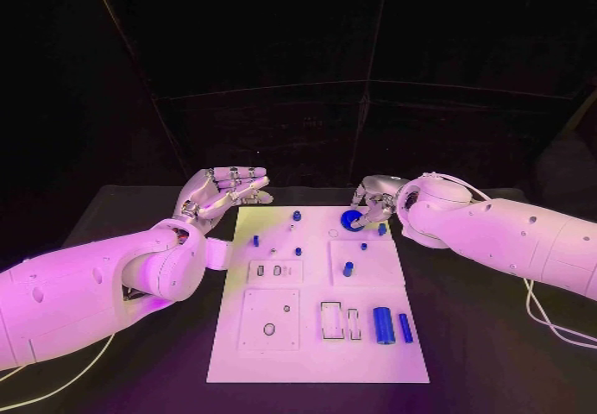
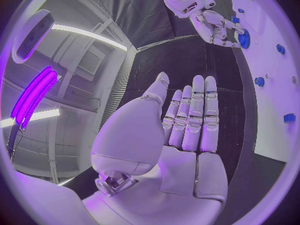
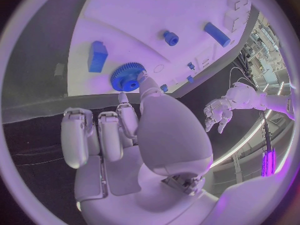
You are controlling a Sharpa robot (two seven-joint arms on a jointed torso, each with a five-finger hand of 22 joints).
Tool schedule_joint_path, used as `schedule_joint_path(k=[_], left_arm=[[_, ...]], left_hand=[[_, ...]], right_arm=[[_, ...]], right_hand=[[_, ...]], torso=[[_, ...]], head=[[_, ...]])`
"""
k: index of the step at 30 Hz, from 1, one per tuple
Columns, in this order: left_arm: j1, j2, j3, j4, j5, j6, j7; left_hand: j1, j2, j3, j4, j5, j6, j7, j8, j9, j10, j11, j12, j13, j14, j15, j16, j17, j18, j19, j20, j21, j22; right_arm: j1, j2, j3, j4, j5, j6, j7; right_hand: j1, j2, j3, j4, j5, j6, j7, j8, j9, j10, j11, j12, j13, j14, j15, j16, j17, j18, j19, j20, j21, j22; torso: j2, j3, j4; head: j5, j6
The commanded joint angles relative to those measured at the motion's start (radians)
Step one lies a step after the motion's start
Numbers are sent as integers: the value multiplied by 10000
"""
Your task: Assemble the parts on the task board
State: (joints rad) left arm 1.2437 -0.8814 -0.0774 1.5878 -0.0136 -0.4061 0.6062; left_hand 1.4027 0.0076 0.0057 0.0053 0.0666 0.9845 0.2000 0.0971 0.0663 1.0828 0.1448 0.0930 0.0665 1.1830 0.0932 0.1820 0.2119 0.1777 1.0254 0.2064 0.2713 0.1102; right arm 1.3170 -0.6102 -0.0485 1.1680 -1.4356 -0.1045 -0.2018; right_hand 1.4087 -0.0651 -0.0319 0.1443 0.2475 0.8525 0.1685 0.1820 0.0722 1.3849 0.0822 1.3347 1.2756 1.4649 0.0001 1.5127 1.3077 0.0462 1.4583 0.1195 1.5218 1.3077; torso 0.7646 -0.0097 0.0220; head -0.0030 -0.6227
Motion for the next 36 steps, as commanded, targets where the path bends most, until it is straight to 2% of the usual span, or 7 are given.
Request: schedule_joint_path(k=[1, 5, 12, 16, 21, 25, 36], left_arm=[[15, 7, 8, 3, -47, 133, 21], [15, 8, 8, 0, -47, 140, 12], [15, 3, 8, -7, -47, 143, -7], [15, -2, 8, -12, -47, 143, -11], [15, -5, 8, -15, -47, 146, -14], [15, -11, 8, -15, -47, 149, -13], [15, -51, 8, 17, -47, 141, -12]], left_hand=[[4, 68, 5, -60, -51, 102, -1, -49, -9, 68, 26, -57, -10, 44, 8, -29, 12, 60, 49, -15, -49, -9], [0, 75, 1, -81, -52, 105, 0, -63, -10, 74, 27, -74, -12, 58, 5, -45, 26, 60, 63, -18, -53, -13], [0, 75, 1, -81, -52, 105, 0, -63, -10, 74, 27, -74, -12, 58, 5, -45, 26, 60, 63, -18, -53, -13], [0, 84, 3, -86, -57, 106, 1, -67, -10, 74, 27, -80, -12, 61, 4, -50, 30, 60, 67, -19, -54, -15], [0, 84, 3, -86, -57, 106, 1, -67, -10, 75, 27, -80, -12, 61, 4, -50, 30, 60, 67, -19, -54, -15], [1, 97, 6, -93, -67, 107, 2, -71, -10, 76, 27, -87, -13, 65, 4, -57, 35, 60, 71, -21, -56, -17], [1, 97, 6, -93, -67, 107, 2, -71, -10, 76, 27, -87, -13, 65, 4, -57, 35, 60, 71, -21, -56, -17]], right_arm=[[9, 39, 1, -43, -213, 325, 31], [-2, 83, 1, -84, -250, 452, 32], [-25, 125, 0, -140, -356, 532, 40], [-33, 127, -1, -156, -422, 326, 127], [-41, 128, -1, -123, -593, -259, 420], [-46, 129, -1, -55, -673, -619, 622], [-55, 39, 0, 276, -721, -1037, 726]], right_hand=[[139, 12, 59, -45, -35, 98, -18, 82, -7, 82, -29, 72, 65, 760, 70, 74, 1066, -189, 265, -6, 57, 1483], [199, 62, 127, -111, -82, 149, -26, 113, -6, 152, -36, 183, 204, 763, 64, 85, 1092, -194, 279, -8, 66, 1507], [382, 310, 492, -356, -390, 512, -75, 238, 1, 249, -89, 344, 425, 761, 26, 96, 1116, -218, 356, -42, 110, 1619], [608, 613, 941, -562, -665, 820, -132, 280, -5, 346, -145, 461, 589, 760, -24, 98, 1124, -229, 391, -80, 130, 1670], [865, 972, 1638, -872, -827, 1387, -296, 361, 24, 597, -285, 751, 962, 772, -138, 116, 1185, -268, 516, -174, 194, 1839], [784, 998, 1955, -1008, -855, 1656, -375, 346, 34, 742, -352, 909, 1165, 781, -201, 130, 1232, -290, 584, -238, 229, 1930], [323, 887, 2443, -1170, -891, 1948, -457, 186, 22, 804, -425, 932, 1242, 788, -273, 134, 1262, -302, 619, -321, 246, 1981]], torso=[[-1, 4, -7], [0, 6, -7], [2, 14, -2], [2, 8, -4], [-1, 8, -10], [-1, 7, -3], [2, 1, -6]], head=[[0, -17], [-4, -38], [-8, -55], [-14, -61], [-18, -60], [-32, -56], [-1, -60]])
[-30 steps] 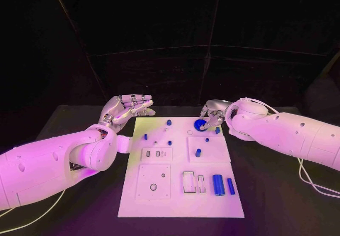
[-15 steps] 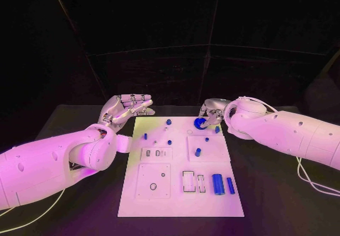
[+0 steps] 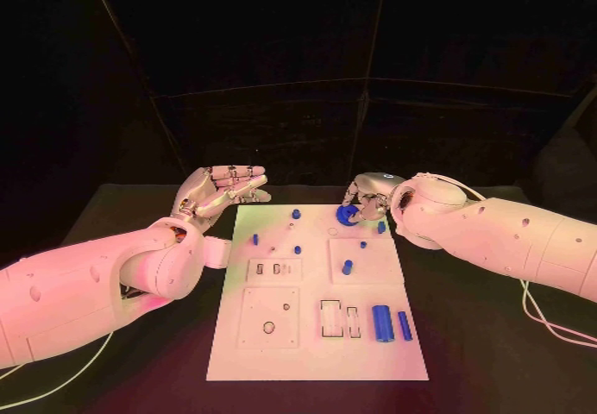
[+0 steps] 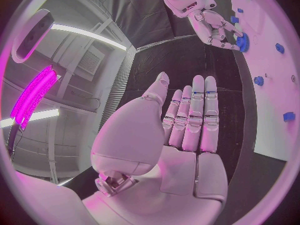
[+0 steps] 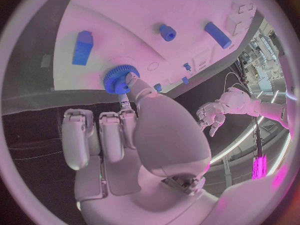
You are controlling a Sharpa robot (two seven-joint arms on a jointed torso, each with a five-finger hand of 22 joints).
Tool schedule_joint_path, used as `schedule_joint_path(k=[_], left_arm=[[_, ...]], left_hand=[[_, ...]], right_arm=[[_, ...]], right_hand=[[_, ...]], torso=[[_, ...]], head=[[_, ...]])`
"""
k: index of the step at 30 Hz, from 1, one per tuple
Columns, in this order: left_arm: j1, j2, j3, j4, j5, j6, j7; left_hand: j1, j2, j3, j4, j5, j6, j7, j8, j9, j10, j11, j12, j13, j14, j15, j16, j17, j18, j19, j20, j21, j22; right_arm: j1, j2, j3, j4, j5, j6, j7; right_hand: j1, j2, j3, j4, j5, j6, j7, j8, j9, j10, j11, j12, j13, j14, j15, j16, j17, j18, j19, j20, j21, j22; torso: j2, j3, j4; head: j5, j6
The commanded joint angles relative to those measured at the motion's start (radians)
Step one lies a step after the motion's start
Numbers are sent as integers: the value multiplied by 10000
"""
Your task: Assemble the parts on the task board
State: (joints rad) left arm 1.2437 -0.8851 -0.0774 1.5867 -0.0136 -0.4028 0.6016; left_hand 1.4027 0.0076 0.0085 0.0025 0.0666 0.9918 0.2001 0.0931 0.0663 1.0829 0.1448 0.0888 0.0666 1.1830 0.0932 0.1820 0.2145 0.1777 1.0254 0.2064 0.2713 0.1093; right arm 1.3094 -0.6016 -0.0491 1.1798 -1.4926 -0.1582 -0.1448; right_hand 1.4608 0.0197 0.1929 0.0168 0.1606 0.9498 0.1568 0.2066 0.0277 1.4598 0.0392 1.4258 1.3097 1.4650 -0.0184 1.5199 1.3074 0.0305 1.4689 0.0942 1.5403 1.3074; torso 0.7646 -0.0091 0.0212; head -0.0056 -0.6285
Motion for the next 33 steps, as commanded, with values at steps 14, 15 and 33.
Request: schedule_joint_path(k=[14, 15, 33], left_arm=[[17, -39, 8, 78, -47, 111, 28], [17, -37, 8, 77, -47, 111, 28], [19, 12, 9, 47, -47, 118, 18]], left_hand=[[1, 97, -21, -65, -67, 34, 2, -32, -11, 76, 27, -45, -14, 65, 4, -57, 10, 60, 71, -21, -56, -8], [1, 97, -21, -65, -67, 34, 2, -32, -11, 76, 27, -45, -14, 65, 4, -57, 10, 60, 71, -21, -56, -8], [3, 110, -21, -84, -86, 35, 3, -44, -12, 76, 28, -61, -16, 70, 4, -74, 20, 59, 79, -23, -61, -13]], right_arm=[[31, 227, 21, 1685, -881, -1709, -532], [31, 333, 22, 1676, -927, -1716, -563], [-132, 1849, -21, 639, -1191, -1171, -795]], right_hand=[[-549, -81, 483, 44, 53, 1060, -349, -211, 455, 81, -4, 20, 939, 807, -93, 92, 1367, -182, 630, -77, 117, 2135], [-549, -81, 483, 44, 53, 1060, -349, -211, 455, 81, -4, 20, 939, 807, -93, 92, 1367, -182, 630, -77, 117, 2135], [-707, -130, 609, 29, 22, 1054, -336, -303, 444, 41, 3, -48, 882, 803, -91, 85, 1351, -184, 638, -79, 120, 2147]], torso=[[7, -1, 31], [9, -3, 38], [8, 5, 10]], head=[[124, 36], [130, 25], [228, -69]])
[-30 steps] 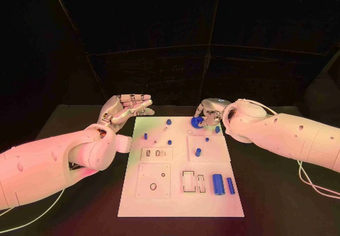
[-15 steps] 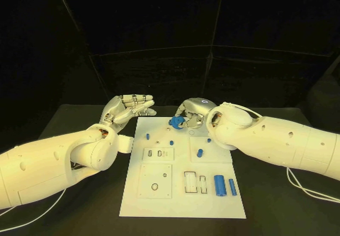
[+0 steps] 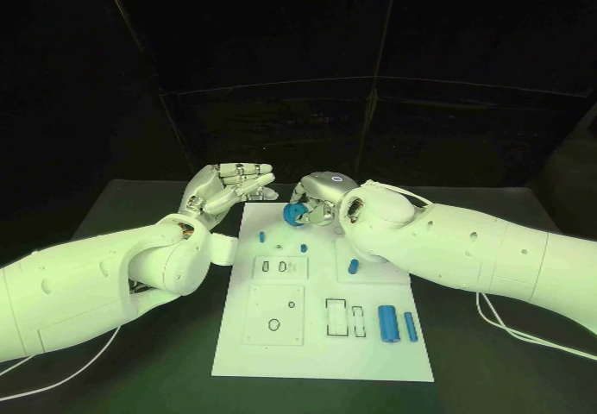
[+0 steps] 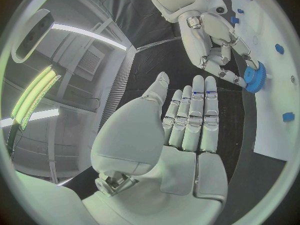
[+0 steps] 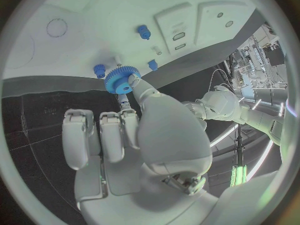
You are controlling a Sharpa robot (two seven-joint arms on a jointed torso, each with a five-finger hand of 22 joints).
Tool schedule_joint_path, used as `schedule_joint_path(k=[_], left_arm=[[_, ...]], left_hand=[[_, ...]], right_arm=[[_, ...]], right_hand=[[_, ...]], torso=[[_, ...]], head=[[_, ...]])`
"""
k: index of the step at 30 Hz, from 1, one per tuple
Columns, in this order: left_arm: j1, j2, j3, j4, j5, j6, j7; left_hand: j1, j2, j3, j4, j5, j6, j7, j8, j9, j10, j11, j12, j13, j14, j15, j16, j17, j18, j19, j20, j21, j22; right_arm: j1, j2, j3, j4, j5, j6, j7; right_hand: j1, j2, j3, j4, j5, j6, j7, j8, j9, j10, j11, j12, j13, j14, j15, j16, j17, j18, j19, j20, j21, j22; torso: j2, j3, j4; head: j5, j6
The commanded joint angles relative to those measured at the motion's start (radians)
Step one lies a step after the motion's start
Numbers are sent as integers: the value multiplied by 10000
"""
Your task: Assemble the parts on the task board
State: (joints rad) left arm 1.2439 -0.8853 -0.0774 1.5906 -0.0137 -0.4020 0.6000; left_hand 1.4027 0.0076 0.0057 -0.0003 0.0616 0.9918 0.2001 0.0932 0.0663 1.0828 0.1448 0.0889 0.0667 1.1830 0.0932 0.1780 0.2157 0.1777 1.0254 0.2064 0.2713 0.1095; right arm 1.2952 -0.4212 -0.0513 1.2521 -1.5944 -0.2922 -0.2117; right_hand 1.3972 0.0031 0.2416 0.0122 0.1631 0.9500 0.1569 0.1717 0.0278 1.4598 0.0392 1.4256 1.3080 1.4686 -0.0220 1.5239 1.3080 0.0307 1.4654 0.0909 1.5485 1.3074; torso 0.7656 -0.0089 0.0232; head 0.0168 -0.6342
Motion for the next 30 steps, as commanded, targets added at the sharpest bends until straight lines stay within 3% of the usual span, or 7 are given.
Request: schedule_joint_path(k=[1, 14, 20, 26, 30], left_arm=[[17, 15, 9, 7, -46, 109, 34], [17, 34, 9, -11, -46, 105, 34], [17, 36, 9, -12, -46, 99, 35], [17, 37, 9, -6, -46, 95, 35], [17, 37, 9, -3, -46, 94, 34]], left_hand=[[3, 110, 8, -56, -36, 35, 3, -44, -11, 77, 28, -62, -16, 70, 4, -33, 9, 58, 79, -23, -61, -15], [2, 113, 6, -65, -38, 35, 5, -49, -12, 76, 29, -69, -17, 71, 5, -41, 13, 58, 81, -23, -64, -18], [2, 113, 6, -65, -38, 35, 5, -49, -12, 76, 29, -69, -17, 71, 5, -41, 13, 58, 81, -23, -64, -18], [2, 115, 5, -73, -39, 36, 6, -54, -12, 77, 30, -76, -18, 71, 6, -50, 17, 57, 82, -23, -67, -21], [2, 115, 5, -73, -39, 36, 6, -54, -12, 77, 30, -76, -18, 71, 6, -50, 17, 57, 82, -23, -67, -21]], right_arm=[[1, 78, -3, -133, -176, 210, -137], [-84, 265, -34, -410, -198, 799, -204], [-104, 296, -41, -448, -200, 950, -208], [-122, 334, -47, -503, -200, 932, -243], [-126, 353, -49, -552, -209, 851, -282]], right_hand=[[-83, 31, 130, 74, -3, 1049, -336, 39, 441, 39, 5, -50, 897, 767, -55, 43, 1342, -186, 672, -46, 38, 2145], [-290, -95, 196, 72, -60, 1023, -308, -70, 430, 0, 29, -110, 854, 765, -36, 40, 1340, -188, 676, -32, 39, 2153], [-501, -264, 187, 96, -114, 949, -262, -195, 414, -64, 68, -205, 771, 763, -5, 35, 1334, -185, 666, -9, 33, 2141], [-768, -475, 99, 172, -176, 746, -172, -403, 386, -186, 144, -375, 613, 757, 54, 22, 1307, -176, 634, 36, 17, 2104], [-921, -611, 11, 229, -492, 407, -49, -654, 370, -335, 254, -569, 427, 757, 146, 22, 1314, -171, 618, 114, 8, 2086]], torso=[[-2, 4, -13], [-7, 6, -19], [-3, 3, -19], [-4, 1, -18], [1, 2, -11]], head=[[8, -17], [-1, -42], [14, -62], [22, -64], [31, -73]])
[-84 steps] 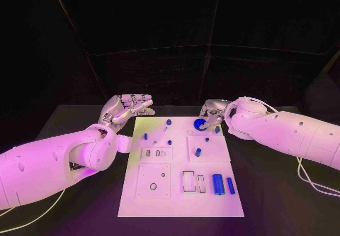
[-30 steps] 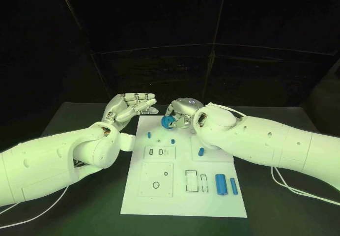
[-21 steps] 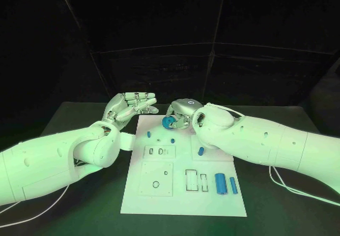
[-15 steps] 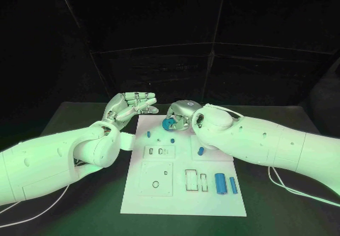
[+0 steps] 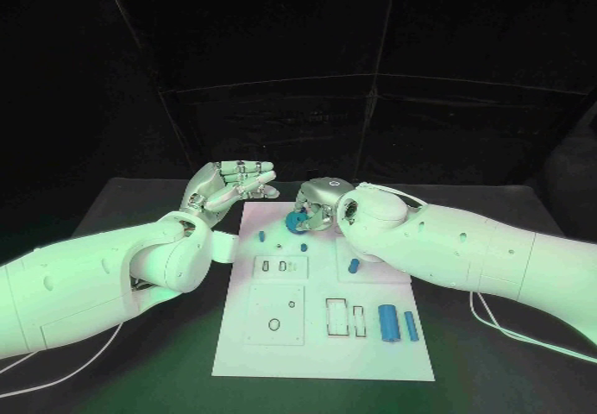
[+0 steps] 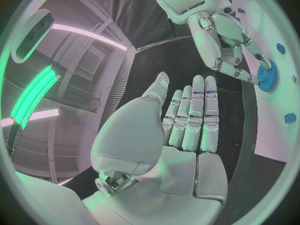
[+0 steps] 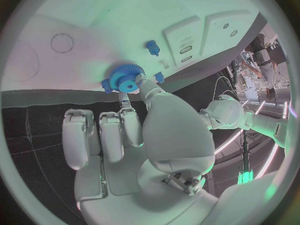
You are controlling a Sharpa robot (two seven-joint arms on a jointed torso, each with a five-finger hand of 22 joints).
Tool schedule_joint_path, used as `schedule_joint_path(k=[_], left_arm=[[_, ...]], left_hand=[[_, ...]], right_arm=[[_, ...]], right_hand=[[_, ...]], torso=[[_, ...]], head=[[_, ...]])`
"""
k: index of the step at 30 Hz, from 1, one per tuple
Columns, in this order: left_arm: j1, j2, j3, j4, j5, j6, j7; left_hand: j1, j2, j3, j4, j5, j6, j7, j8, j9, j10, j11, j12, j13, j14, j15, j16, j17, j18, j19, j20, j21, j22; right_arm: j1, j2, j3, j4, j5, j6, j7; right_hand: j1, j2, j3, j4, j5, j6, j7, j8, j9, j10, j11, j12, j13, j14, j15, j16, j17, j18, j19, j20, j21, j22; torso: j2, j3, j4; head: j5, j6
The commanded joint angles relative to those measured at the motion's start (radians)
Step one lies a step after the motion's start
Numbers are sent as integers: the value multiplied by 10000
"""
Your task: Assemble the parts on the task board
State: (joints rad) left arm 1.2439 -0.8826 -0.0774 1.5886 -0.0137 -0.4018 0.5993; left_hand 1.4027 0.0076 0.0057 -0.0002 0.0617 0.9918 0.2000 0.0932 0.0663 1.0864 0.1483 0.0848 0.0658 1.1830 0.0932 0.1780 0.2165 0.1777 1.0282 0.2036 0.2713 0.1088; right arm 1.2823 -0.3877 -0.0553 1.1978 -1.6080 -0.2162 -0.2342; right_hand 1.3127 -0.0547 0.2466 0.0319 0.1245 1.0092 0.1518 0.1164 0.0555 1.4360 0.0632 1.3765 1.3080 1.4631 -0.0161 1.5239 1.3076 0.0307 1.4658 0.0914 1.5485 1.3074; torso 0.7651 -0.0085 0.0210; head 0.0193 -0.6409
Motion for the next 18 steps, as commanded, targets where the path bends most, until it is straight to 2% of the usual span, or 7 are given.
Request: schedule_joint_path(k=[1, 6, 9, 13, 18], left_arm=[[16, 10, 9, 17, -46, 91, 40], [16, 9, 9, 15, -46, 89, 37], [16, 9, 9, 15, -46, 89, 34], [16, 7, 9, 15, -46, 79, 32], [16, -1, 9, 14, -46, 58, 30]], left_hand=[[2, 115, 4, -74, -40, 36, 6, -55, -12, 41, -6, -35, -9, 71, 6, -50, 9, 57, 54, 5, -67, -13], [1, 115, 2, -80, -41, 36, 7, -59, -13, 41, -4, -41, -10, 70, 7, -57, 12, 57, 55, 5, -70, -15], [1, 115, 2, -80, -41, 36, 7, -59, -13, 41, -4, -41, -10, 70, 7, -57, 12, 57, 55, 5, -70, -15], [-2, 114, -2, -89, -41, 31, 14, -67, -14, 36, -1, -50, -11, 68, 9, -67, 16, 55, 55, 5, -74, -19], [-2, 114, -2, -89, -41, 31, 14, -67, -14, 36, -1, -50, -11, 68, 9, -67, 16, 55, 55, 5, -74, -19]], right_arm=[[2, 23, -10, -26, -76, 75, -65], [0, 43, -12, -87, -85, 26, -108], [0, 49, -13, -111, -86, 138, -122], [0, 47, -13, -128, -46, 426, -153], [-1, 22, -14, -126, 86, 664, -178]], right_hand=[[-107, -66, -67, 46, -195, -325, 41, -193, 87, -170, 50, -172, 334, 813, 118, 24, 1324, -171, 609, 137, 5, 2080], [-261, -195, -251, 184, -395, -902, 191, -519, 81, -410, 193, -466, 47, 817, 249, 33, 1353, -165, 591, 266, -5, 2062], [-372, -223, -371, 316, -376, -1033, 231, -535, 93, -451, 238, -508, 6, 817, 293, 36, 1361, -164, 589, 315, -7, 2060], [-720, -193, -625, 684, -214, -973, 229, -478, 128, -446, 251, -495, 15, 817, 316, 39, 1371, -163, 587, 356, -8, 2059], [-1150, -76, -989, 1201, 260, -795, 188, -418, 153, -402, 224, -427, 78, 819, 298, 46, 1390, -164, 591, 351, -7, 2067]], torso=[[7, 0, 12], [0, 0, -3], [1, 1, -3], [-1, 0, 0], [0, 4, 2]], head=[[8, -7], [15, -14], [3, -14], [13, -15], [23, -26]])
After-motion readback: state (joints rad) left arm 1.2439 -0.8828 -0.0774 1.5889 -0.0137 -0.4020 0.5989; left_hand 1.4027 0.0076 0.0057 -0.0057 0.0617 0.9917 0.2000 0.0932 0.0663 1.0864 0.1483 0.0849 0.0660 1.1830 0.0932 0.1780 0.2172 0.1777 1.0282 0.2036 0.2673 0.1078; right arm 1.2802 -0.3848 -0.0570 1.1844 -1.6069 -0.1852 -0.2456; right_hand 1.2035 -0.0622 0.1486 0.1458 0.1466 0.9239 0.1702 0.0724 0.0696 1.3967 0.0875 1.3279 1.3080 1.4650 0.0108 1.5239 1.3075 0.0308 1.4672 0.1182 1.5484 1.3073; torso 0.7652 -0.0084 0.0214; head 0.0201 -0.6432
